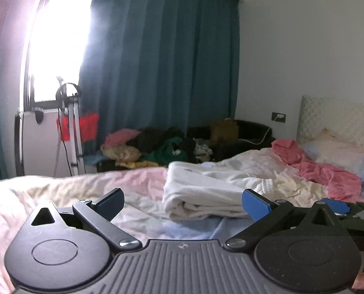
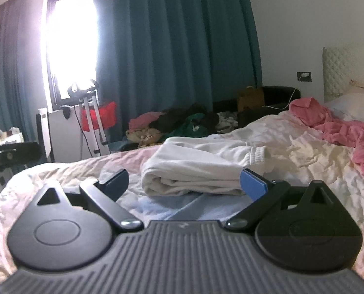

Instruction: Fold clothes

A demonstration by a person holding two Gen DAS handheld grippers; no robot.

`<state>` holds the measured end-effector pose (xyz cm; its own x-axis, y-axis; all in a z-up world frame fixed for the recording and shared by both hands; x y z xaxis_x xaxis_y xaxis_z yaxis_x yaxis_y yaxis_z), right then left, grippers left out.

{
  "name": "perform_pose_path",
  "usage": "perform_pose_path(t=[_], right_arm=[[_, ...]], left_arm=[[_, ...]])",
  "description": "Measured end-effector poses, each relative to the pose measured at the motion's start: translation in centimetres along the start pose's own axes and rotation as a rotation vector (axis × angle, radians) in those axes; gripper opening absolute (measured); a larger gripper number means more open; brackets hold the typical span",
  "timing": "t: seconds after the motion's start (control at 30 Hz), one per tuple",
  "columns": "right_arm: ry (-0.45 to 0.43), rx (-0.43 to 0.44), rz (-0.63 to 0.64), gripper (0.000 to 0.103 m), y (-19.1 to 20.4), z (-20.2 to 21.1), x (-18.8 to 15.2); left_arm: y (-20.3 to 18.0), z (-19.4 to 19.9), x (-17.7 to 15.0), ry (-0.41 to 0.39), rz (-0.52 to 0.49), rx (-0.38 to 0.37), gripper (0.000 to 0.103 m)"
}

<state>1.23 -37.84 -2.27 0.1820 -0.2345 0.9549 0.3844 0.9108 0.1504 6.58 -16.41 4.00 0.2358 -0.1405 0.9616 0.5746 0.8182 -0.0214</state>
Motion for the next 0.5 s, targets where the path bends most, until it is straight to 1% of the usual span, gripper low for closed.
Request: perform_pose_path(t=[0.17,0.3,0.5], right_arm=[[0.021,-0.020,0.013,0.099,-0.1,-1.1,-0.6],[0.043,-0.025,0.023,0.099,0.0,-1.8,-0.9],[0.054,-0.024,-0.023,0.099,-0.8,-1.8,-1.0]], left_arm=[[-0.4,-1.7,-1.1,0.035,-0.009,-0.009,0.103],[-0.2,-2.0,-1.4,0.036,0.002,-0.009,0.103],[0.1,-2.3,-1.8,0.043,0.011,0.005,0.103]])
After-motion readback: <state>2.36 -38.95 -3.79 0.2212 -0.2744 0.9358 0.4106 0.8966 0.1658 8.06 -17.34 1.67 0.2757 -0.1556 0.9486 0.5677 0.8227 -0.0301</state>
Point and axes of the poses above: each gripper's, at about its wrist camera, not at the fingertips, and z roughly against the way its jaws point, y to its left, x to its top, the point moved 6 cm from there along -z, roughly the way its jaws point
